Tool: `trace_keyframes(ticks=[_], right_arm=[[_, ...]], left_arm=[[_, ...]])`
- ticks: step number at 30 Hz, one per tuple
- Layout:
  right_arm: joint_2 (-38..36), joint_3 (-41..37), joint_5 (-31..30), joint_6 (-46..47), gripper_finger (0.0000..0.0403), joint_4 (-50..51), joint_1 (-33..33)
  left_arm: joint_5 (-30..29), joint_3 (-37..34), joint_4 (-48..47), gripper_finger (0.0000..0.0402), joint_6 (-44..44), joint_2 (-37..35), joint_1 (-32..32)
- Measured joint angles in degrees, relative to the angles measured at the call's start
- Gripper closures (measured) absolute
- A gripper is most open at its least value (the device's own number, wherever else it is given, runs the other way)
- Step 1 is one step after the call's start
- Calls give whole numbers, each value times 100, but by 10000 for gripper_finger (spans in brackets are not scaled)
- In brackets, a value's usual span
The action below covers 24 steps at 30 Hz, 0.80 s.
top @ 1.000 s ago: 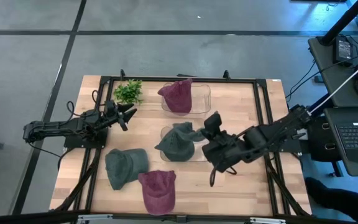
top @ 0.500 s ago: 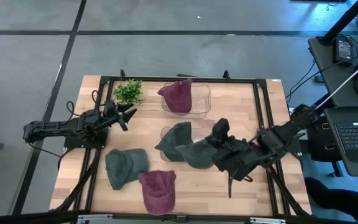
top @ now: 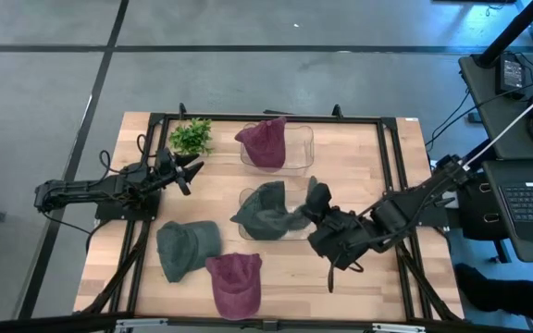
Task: Pick & Place hat
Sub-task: Put the right black cap into the bottom transparent bin
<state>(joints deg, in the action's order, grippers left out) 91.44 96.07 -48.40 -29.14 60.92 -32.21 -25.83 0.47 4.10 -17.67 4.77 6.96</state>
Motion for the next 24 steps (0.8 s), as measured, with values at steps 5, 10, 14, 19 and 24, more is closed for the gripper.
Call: trace_keyframes(ticks=[5,10,14,19,24], right_arm=[[-200,-665,42,-3,392,-417,206],[-464,-1358,414,-20,391,-1539,364],[-522,-1733,916,-310,387,-2349,442],[-527,-1777,1462,-274,389,-2507,644],[-448,-1777,1989,19,387,-2465,1071]], left_arm=[[0,0,-2,212,-5,-1,-2],[6,2,-2,210,-5,0,0],[36,0,-2,212,-5,-1,0],[37,2,-2,211,-9,-1,0],[40,0,-2,211,-9,-2,0]])
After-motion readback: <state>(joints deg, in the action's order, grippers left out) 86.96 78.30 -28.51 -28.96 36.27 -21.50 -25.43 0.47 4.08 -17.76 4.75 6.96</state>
